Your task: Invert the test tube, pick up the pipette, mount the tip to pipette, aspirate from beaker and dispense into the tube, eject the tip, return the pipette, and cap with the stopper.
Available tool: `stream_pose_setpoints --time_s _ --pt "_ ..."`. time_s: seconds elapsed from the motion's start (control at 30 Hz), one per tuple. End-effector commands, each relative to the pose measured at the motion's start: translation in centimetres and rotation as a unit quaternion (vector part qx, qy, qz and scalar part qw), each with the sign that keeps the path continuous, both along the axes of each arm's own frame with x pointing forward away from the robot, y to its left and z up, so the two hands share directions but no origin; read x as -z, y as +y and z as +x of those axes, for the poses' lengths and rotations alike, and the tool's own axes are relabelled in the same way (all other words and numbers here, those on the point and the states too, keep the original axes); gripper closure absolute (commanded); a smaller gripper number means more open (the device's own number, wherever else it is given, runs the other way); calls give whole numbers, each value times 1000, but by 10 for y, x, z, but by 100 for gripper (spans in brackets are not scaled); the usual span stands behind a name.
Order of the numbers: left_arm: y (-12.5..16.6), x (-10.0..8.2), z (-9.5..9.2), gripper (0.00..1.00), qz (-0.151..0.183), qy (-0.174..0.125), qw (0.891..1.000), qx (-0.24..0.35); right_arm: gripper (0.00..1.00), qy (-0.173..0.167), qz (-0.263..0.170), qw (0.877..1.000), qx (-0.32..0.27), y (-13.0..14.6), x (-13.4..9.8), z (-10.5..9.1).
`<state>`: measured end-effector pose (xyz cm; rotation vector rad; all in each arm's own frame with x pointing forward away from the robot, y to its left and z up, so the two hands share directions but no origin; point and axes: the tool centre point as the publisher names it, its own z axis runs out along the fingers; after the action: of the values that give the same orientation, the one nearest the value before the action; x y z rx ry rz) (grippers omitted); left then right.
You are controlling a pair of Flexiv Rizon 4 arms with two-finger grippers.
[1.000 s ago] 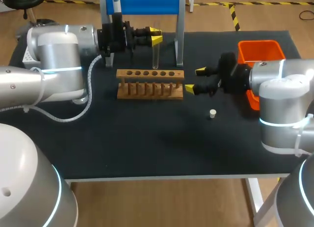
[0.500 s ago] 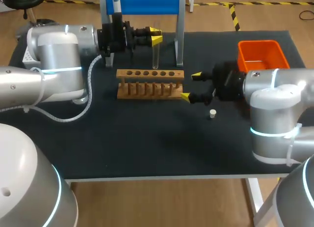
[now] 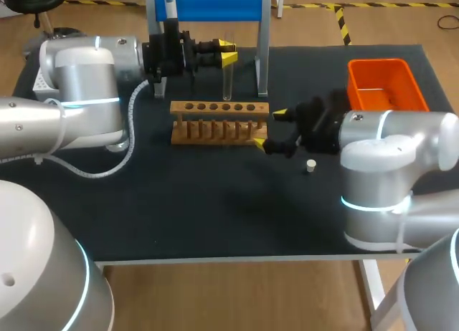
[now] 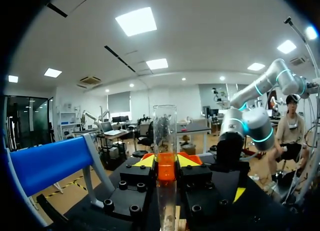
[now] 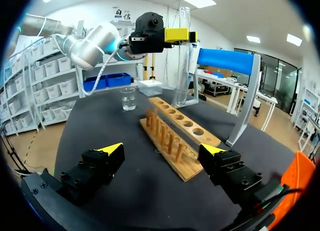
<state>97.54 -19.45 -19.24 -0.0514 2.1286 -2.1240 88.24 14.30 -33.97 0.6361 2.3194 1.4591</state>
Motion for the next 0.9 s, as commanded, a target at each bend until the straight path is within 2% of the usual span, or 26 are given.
stream_pose_setpoints --time_s 0.03,0.9 --pt "0 0 1 100 1 1 1000 2 0 -3 -1 1000 14 7 2 4" --pt "0 0 1 100 1 1 1000 2 0 -7 -8 1000 21 8 4 6"
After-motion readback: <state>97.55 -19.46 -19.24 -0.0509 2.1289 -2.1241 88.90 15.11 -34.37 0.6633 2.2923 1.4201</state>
